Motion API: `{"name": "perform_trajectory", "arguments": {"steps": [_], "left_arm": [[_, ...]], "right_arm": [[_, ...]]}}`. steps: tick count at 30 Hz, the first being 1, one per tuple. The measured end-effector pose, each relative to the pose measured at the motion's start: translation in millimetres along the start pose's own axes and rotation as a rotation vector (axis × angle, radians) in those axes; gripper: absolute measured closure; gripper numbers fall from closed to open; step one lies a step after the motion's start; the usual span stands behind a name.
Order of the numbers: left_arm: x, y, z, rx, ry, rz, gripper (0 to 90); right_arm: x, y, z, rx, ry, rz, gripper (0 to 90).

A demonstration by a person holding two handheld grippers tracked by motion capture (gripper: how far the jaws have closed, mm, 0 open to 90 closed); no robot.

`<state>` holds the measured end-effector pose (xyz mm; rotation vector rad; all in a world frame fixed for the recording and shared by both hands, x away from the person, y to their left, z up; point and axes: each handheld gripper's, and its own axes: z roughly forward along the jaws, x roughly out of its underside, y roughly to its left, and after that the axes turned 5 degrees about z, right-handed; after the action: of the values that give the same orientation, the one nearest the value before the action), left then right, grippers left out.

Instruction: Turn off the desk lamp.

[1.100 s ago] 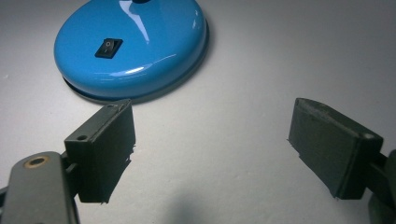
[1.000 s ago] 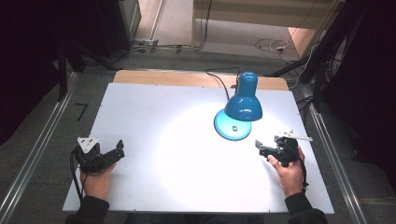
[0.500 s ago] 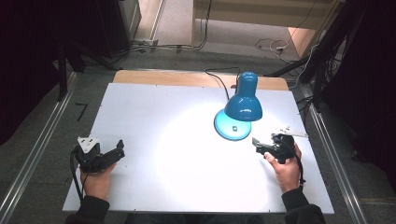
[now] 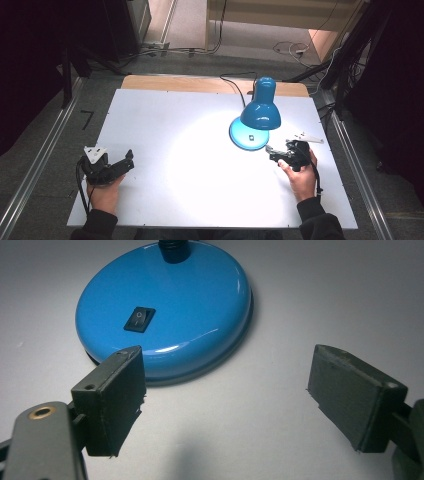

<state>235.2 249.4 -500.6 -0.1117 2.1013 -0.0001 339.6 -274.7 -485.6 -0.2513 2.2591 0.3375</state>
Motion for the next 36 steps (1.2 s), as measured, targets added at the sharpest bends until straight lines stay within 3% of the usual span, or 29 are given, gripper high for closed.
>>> {"name": "perform_trajectory", "arguments": {"steps": [23,29,36], "left_arm": [[-0.1,0.6,0.2,0.002,0.0,-0.002,6.2],[-0.2,0.5,0.4,0.004,0.0,-0.002,6.2],[-0.3,0.9,0.4,0.005,-0.001,-0.004,6.2]], "right_arm": [[-6.6,18.0,14.5,-0.018,-0.008,-0.037,23.5],[-8.6,24.5,19.0,-0.022,-0.022,-0.045,30.7],[-10.5,33.0,25.1,-0.036,-0.046,-0.072,46.2]]}}
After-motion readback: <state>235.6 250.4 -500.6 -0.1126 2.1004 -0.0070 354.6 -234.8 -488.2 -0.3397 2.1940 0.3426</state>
